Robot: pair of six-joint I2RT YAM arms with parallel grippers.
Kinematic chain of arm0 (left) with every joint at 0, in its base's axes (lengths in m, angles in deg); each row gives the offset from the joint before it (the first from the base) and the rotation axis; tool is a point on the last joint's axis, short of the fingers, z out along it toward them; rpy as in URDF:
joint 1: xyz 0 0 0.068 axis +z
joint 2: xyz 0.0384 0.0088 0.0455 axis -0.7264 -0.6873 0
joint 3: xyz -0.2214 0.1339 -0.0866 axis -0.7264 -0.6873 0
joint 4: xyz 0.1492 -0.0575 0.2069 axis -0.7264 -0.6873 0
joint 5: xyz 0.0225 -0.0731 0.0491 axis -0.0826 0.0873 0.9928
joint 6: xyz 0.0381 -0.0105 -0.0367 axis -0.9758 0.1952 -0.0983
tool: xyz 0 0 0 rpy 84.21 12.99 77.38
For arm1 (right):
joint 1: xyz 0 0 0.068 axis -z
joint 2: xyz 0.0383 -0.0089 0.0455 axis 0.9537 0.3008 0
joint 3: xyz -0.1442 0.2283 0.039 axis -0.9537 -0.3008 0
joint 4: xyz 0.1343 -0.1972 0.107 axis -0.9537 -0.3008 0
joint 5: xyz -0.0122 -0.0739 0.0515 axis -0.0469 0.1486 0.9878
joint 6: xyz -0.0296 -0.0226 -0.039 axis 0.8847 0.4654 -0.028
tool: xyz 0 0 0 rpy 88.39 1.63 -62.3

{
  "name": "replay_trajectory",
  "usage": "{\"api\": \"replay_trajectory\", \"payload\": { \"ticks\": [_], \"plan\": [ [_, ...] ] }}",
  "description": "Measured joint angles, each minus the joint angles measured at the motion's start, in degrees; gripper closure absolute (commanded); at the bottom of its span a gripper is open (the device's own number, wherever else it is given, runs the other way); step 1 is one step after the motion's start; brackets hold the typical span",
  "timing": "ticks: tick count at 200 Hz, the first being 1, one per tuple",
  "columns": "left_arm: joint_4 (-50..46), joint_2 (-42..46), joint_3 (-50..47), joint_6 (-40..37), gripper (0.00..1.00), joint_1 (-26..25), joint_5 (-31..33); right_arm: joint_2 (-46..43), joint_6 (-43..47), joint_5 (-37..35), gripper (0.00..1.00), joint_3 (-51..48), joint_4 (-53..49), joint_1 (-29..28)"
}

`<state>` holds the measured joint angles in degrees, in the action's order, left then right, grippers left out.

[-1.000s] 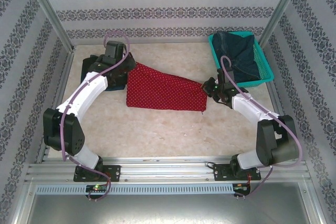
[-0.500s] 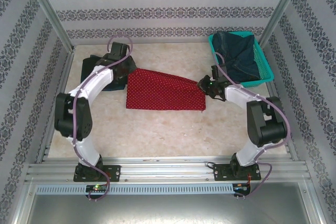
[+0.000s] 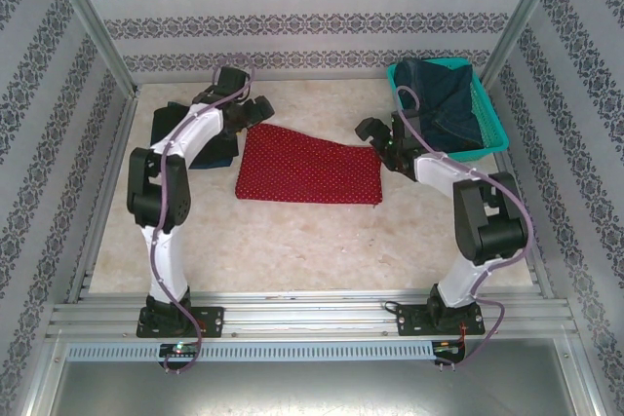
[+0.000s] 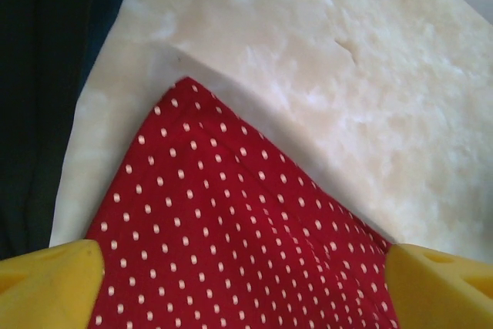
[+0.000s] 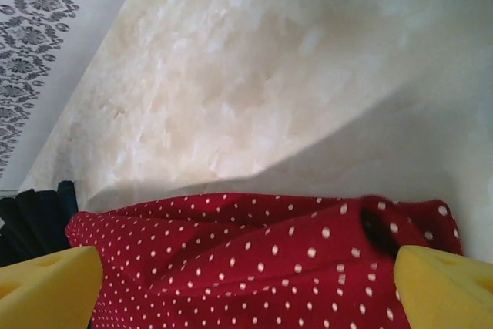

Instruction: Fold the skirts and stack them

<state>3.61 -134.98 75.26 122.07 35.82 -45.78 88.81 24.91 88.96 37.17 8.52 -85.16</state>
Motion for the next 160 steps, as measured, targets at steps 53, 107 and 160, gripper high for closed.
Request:
{"api": "replay_trajectory", "payload": {
  "ticks": [53, 107, 160],
  "plan": [
    [3.1, 4.5, -8.0, 1.2, 0.00, -2.4, -8.8, 0.0, 3.9, 3.9, 0.02, 0.9, -1.5, -3.1],
    [9.3, 7.6, -28.4, 5.7, 0.00, -6.7, -12.3, 2.5, 2.2, 5.4, 0.02, -1.5, -7.0, -4.1],
    [8.9, 14.6, -33.7, 6.1, 0.00, -6.4, -11.8, -3.3, 4.0, 7.8, 0.02, -4.1, -11.8, -4.7]
  ]
}}
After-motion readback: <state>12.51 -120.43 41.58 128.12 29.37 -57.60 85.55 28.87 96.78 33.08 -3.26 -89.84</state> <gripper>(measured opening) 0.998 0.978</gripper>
